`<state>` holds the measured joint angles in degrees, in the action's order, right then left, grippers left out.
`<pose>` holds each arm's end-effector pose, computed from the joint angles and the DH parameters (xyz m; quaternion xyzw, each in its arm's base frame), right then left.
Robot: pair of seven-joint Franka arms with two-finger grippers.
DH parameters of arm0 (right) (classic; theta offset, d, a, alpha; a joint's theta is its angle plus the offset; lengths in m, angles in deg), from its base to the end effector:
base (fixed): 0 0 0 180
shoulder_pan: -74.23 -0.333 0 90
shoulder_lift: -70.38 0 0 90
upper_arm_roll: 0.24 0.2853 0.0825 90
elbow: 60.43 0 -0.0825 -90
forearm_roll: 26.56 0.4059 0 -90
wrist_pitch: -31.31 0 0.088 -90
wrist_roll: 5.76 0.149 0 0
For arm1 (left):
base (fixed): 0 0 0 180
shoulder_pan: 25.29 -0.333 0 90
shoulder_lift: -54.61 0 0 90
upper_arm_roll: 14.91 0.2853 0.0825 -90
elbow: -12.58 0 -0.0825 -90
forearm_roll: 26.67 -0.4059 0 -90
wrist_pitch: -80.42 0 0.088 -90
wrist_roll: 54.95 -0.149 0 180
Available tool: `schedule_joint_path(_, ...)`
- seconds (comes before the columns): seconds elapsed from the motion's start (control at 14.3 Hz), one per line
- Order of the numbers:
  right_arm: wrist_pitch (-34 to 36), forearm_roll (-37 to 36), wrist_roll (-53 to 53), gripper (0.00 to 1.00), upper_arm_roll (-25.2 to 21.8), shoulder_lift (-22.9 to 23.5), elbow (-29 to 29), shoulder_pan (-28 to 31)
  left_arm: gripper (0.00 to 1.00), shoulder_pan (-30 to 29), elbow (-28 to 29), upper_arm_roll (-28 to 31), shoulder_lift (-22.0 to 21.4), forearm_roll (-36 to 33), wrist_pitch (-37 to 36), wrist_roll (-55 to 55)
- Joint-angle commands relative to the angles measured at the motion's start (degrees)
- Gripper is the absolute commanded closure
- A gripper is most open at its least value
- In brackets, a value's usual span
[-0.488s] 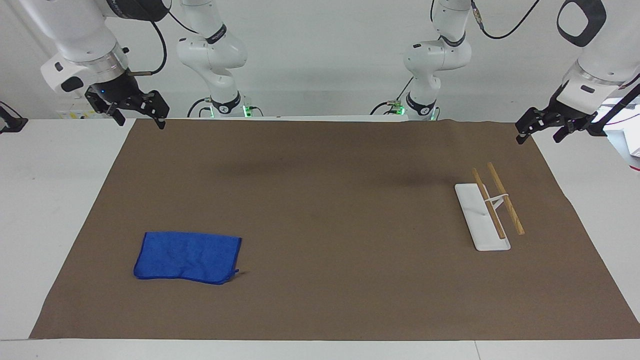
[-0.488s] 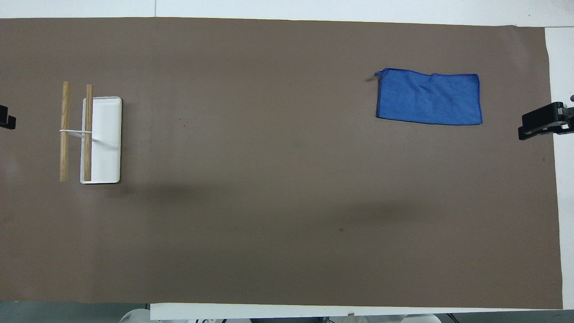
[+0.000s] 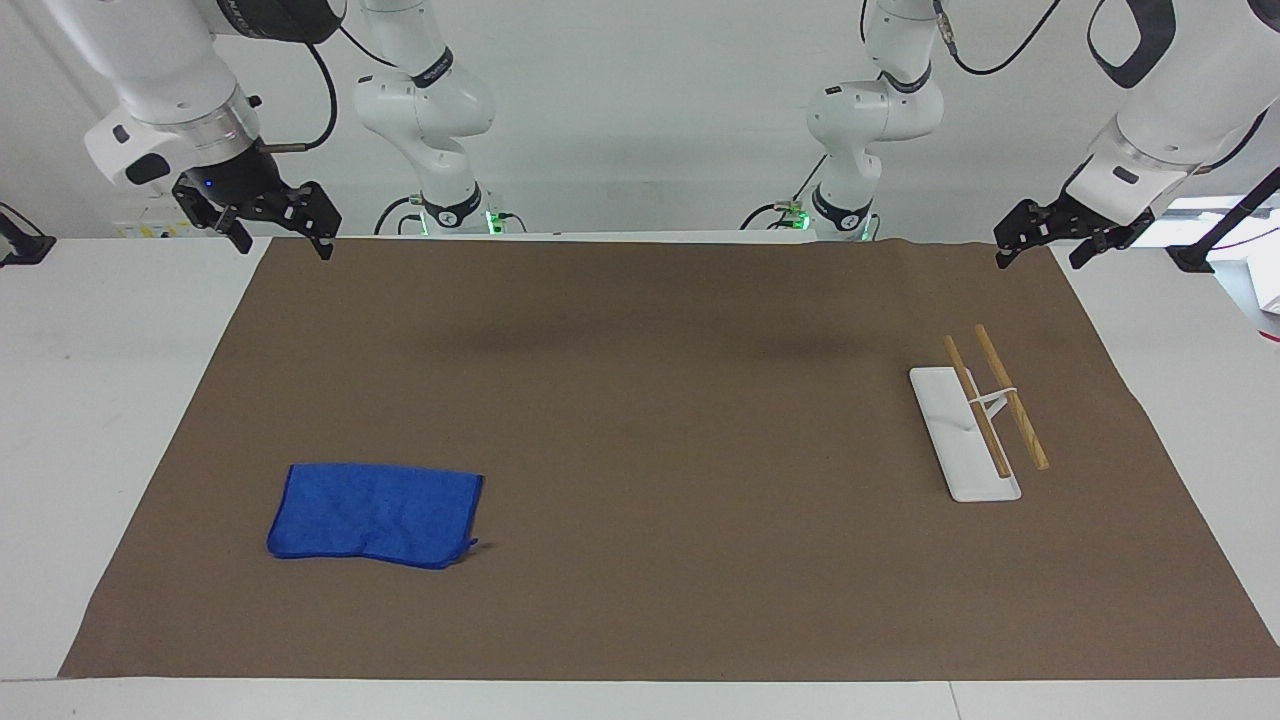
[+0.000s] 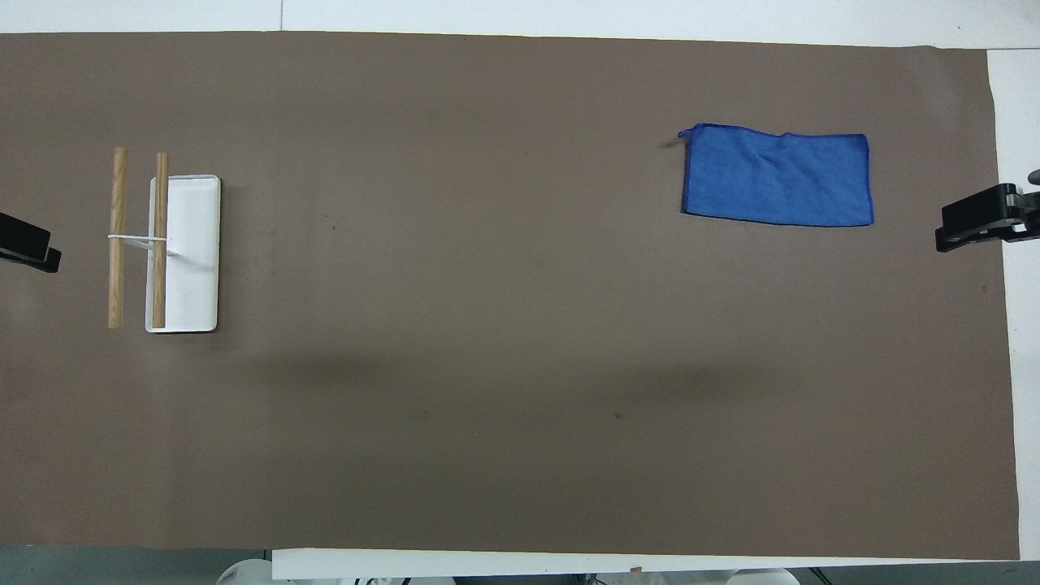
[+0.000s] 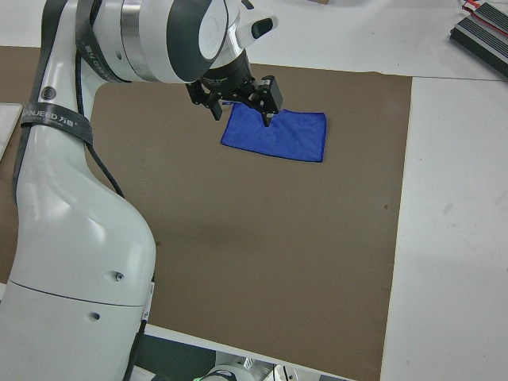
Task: Right arm passes towel to left arm to hang
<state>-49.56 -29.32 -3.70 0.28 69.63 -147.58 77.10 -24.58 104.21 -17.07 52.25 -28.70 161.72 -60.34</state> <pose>0.5511 -0.0304 0.5706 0.9977 -0.0411 -0.0483 0.0239 0.5416 -0.0218 0.5495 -0.9949 0.0703 0.0699 0.0169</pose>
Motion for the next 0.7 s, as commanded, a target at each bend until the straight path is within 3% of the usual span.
schedule_joint_path(0.0, 1.8, 1.0, -1.5, 0.00, 0.1, -1.4, -1.9, 0.6, 0.00, 0.1, 0.7, 0.5, -1.0, -0.4, -0.7, 0.0)
schedule_joint_path(0.28, -9.2, 0.6, -2.8, 0.00, 0.1, 0.9, -4.8, 0.5, 0.00, -0.4, 0.7, 1.0, -1.0, -0.4, -0.7, 0.0)
schedule_joint_path(0.63, -28.7, 1.3, -2.8, 0.00, 1.0, 15.8, -4.7, -0.2, 0.00, -0.2, 0.7, 0.9, -1.0, -0.4, -0.7, 0.0)
